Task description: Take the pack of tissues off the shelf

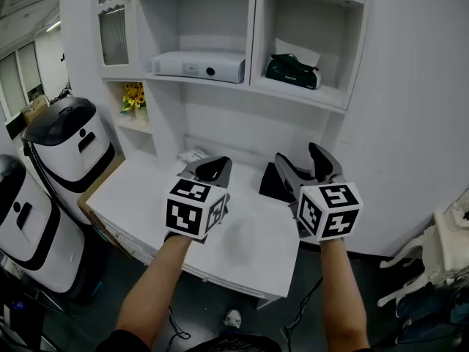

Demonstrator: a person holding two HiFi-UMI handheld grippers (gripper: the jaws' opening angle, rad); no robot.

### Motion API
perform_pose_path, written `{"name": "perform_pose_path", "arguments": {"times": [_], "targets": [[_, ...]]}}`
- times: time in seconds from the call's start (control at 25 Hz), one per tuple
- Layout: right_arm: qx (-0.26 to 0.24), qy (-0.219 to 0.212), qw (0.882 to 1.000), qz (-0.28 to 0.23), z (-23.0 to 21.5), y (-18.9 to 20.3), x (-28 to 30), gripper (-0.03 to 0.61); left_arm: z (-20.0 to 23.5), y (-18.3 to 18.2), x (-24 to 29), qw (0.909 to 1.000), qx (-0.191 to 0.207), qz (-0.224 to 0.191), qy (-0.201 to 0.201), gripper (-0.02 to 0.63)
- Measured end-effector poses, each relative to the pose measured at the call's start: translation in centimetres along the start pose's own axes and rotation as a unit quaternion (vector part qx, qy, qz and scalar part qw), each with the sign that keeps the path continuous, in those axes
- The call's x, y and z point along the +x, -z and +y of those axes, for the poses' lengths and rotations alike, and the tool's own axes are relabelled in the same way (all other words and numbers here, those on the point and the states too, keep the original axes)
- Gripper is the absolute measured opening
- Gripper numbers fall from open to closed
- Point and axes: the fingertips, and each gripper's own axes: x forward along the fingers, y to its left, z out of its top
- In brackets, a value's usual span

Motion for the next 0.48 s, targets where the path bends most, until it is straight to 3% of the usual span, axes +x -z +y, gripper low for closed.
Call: {"name": "perform_pose_path", "arguments": {"times": [0.48], "targets": [[0.011,0.019,1.000,0.006,-8.1,1.6,8.5,0.319,2.4,-0.9,12.1,0.9996,0.006,0.011,0.024,0.005]]}}
